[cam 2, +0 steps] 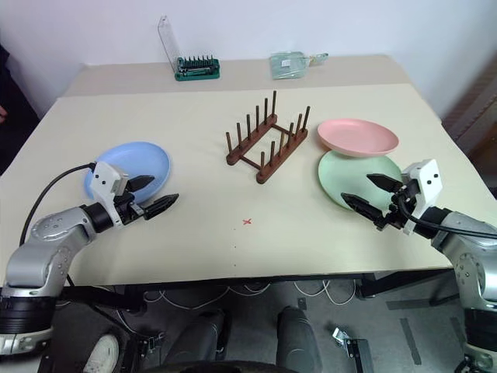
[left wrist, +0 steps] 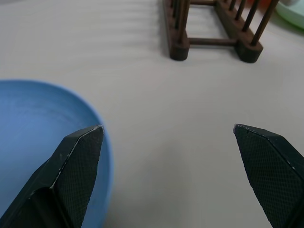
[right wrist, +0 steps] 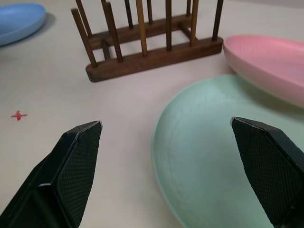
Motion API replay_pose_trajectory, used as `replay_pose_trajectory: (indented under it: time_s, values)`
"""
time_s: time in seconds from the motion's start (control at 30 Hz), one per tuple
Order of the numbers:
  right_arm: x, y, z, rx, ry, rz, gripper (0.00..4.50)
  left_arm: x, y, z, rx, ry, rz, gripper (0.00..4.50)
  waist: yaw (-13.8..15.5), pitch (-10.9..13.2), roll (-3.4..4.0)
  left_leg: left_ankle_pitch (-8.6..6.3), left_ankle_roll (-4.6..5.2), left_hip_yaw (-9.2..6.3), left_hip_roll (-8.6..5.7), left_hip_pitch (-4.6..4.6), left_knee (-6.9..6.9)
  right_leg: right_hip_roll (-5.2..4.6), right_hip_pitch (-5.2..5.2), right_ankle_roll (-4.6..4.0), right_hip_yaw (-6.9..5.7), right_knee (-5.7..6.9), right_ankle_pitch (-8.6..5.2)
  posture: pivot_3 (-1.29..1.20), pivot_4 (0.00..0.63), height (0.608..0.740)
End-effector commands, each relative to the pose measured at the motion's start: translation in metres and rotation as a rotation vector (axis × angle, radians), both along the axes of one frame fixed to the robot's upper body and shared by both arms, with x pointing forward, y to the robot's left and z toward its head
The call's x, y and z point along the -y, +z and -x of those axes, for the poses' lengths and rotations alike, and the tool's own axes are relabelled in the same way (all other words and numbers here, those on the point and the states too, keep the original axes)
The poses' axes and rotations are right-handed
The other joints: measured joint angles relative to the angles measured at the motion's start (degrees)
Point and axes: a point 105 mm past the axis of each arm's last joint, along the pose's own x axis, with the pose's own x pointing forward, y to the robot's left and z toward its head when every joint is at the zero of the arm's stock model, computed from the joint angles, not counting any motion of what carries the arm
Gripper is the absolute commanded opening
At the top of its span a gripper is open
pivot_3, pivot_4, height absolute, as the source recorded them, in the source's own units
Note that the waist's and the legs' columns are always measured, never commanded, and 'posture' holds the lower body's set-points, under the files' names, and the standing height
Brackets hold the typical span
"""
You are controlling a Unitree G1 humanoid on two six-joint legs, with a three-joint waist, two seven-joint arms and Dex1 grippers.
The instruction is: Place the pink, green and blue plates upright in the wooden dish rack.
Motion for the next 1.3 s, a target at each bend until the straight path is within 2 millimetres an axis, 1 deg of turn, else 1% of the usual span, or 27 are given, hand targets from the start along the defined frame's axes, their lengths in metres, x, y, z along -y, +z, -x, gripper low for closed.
replay_pose_trajectory:
  time_s: [0.03, 0.17, 0.27, 0.4, 0.5, 0.53, 0.57, 0.63, 0.7, 0.73, 0.8, 0.83, 0.87, 0.97, 1.07, 1.1, 1.2, 1.3]
  values:
    - [0.000, 0.011, -0.003, 0.035, 0.015, 0.021, 4.44, 0.005, 0.007, 0.005, 0.033, -0.001, 0.000, 4.50, 0.1, 0.0, 0.00, 0.00, 0.00, 0.00, 0.00, 0.00, 0.00, 0.00, 0.00, 0.00, 0.00, 0.00, 0.00, 0.00, 0.150, 0.740]
    - [-0.002, 0.012, -0.008, 0.030, 0.031, 0.032, 4.44, 0.013, 0.006, 0.011, 0.036, 0.000, 0.012, 4.50, 0.2, 0.0, 0.00, 0.00, 0.00, 0.01, -0.02, -0.01, 0.02, -0.02, 0.02, 0.00, 0.01, -0.01, 0.00, 0.00, 0.150, 0.740]
    - [-0.005, 0.016, -0.011, 0.038, 0.043, 0.028, 4.44, 0.021, 0.006, 0.015, 0.034, -0.020, 0.023, 4.50, 0.2, 0.0, 0.00, 0.00, 0.00, 0.00, -0.01, -0.01, 0.02, -0.02, 0.01, 0.00, 0.01, -0.01, 0.00, 0.00, 0.150, 0.740]
    - [-0.009, 0.015, -0.008, 0.036, 0.058, 0.040, 4.44, 0.040, -0.002, 0.018, 0.011, -0.077, 0.009, 4.50, 0.3, 0.0, 0.00, 0.00, 0.00, 0.00, -0.03, -0.01, 0.03, -0.02, 0.04, 0.00, 0.00, -0.02, 0.00, 0.00, 0.150, 0.740]
    - [-0.015, 0.017, -0.002, 0.041, 0.064, 0.040, 4.44, 0.064, -0.009, 0.018, -0.001, -0.140, -0.002, 4.50, 0.4, 0.0, 0.00, 0.00, 0.00, 0.00, -0.03, -0.01, 0.02, -0.02, 0.03, 0.00, 0.00, -0.02, 0.00, 0.00, 0.150, 0.740]
    - [-0.018, 0.017, 0.001, 0.043, 0.068, 0.038, 4.44, 0.073, -0.011, 0.015, 0.000, -0.153, -0.005, 4.50, 0.4, 0.0, 0.00, 0.00, 0.00, 0.00, -0.03, -0.02, 0.03, -0.02, 0.04, 0.00, 0.00, -0.02, 0.00, 0.00, 0.150, 0.740]
    - [-0.021, 0.017, 0.003, 0.044, 0.071, 0.038, 4.44, 0.077, -0.013, 0.013, 0.002, -0.158, -0.009, 4.50, 0.5, 0.0, 0.00, 0.00, 0.00, 0.00, -0.03, -0.03, 0.05, -0.02, 0.04, 0.00, 0.00, -0.02, 0.00, 0.00, 0.150, 0.740]
    - [-0.034, 0.015, 0.009, 0.049, 0.091, 0.022, 4.44, 0.093, -0.018, 0.006, -0.006, -0.176, -0.007, 4.50, 0.4, 0.0, 0.01, 0.00, 0.00, 0.00, -0.04, -0.04, 0.06, -0.02, 0.04, 0.00, 0.00, -0.02, 0.00, 0.00, 0.150, 0.740]
    - [-0.050, 0.013, 0.017, 0.061, 0.110, 0.020, 4.44, 0.116, -0.034, -0.005, -0.016, -0.186, -0.084, 4.50, 0.5, 0.0, 0.01, 0.00, 0.00, -0.01, -0.04, -0.02, 0.04, -0.01, 0.04, 0.00, 0.00, 0.00, 0.00, 0.00, 0.150, 0.740]
    - [-0.055, 0.013, 0.018, 0.072, 0.104, 0.011, 4.44, 0.128, -0.037, -0.012, 0.014, -0.183, -0.114, 4.50, 0.5, 0.0, 0.00, 0.00, 0.00, -0.04, -0.03, -0.01, 0.05, 0.00, 0.06, 0.01, -0.03, -0.01, 0.00, 0.00, 0.150, 0.740]
    - [-0.062, 0.015, 0.020, 0.094, 0.080, -0.018, 4.44, 0.145, -0.042, -0.028, -0.001, -0.129, -0.085, 4.50, 0.6, 0.0, -0.03, 0.00, 0.00, -0.02, -0.08, -0.03, 0.10, -0.04, 0.09, 0.02, -0.01, -0.05, 0.00, 0.00, 0.150, 0.740]
    - [-0.063, 0.016, 0.022, 0.101, 0.068, -0.031, 4.44, 0.158, -0.045, -0.033, -0.011, -0.132, -0.077, 4.50, 0.6, 0.0, -0.04, 0.00, 0.01, -0.01, -0.10, -0.05, 0.11, -0.05, 0.09, 0.02, 0.00, -0.08, 0.01, 0.00, 0.150, 0.740]
    - [-0.064, 0.017, 0.023, 0.105, 0.061, -0.038, 4.44, 0.167, -0.047, -0.035, -0.018, -0.139, -0.077, 4.50, 0.7, 0.0, -0.03, -0.01, 0.01, -0.02, -0.09, -0.06, 0.13, -0.05, 0.09, 0.03, -0.01, -0.08, 0.01, 0.00, 0.150, 0.740]
    - [-0.073, 0.017, 0.029, 0.111, 0.058, -0.048, 4.44, 0.178, -0.052, -0.042, -0.025, -0.149, -0.077, 4.50, 1.1, 0.0, 0.00, -0.01, 0.01, -0.03, -0.07, -0.05, 0.11, -0.03, 0.07, 0.03, -0.02, -0.07, 0.01, 0.00, 0.150, 0.740]
    - [-0.074, 0.015, 0.035, 0.112, 0.048, -0.059, 4.44, 0.190, -0.057, -0.060, -0.036, -0.065, -0.104, 4.50, 1.8, 0.0, -0.01, -0.01, 0.01, -0.03, -0.07, -0.02, 0.12, -0.02, 0.10, 0.03, -0.03, -0.05, 0.00, 0.00, 0.150, 0.740]
    - [-0.074, 0.014, 0.036, 0.112, 0.043, -0.060, 4.44, 0.195, -0.056, -0.063, -0.033, -0.065, -0.103, 4.50, 1.8, -0.1, -0.03, -0.01, 0.02, -0.03, -0.09, -0.02, 0.16, -0.03, 0.15, 0.04, -0.03, -0.07, 0.00, 0.00, 0.150, 0.740]
    - [-0.080, 0.014, 0.036, 0.115, 0.041, -0.067, 4.44, 0.198, -0.057, -0.071, -0.016, -0.050, -0.126, 4.50, 1.7, -0.1, -0.05, -0.04, 0.07, -0.03, -0.12, -0.03, 0.23, -0.05, 0.23, 0.11, -0.03, -0.14, -0.04, 0.00, 0.150, 0.740]
    - [-0.081, 0.014, 0.034, 0.112, 0.044, -0.071, 4.44, 0.210, -0.057, -0.073, -0.045, -0.065, -0.074, 4.50, 1.7, -0.1, -0.06, -0.04, 0.07, -0.04, -0.12, 0.00, 0.23, -0.05, 0.23, 0.12, -0.04, -0.11, -0.05, 0.00, 0.150, 0.740]
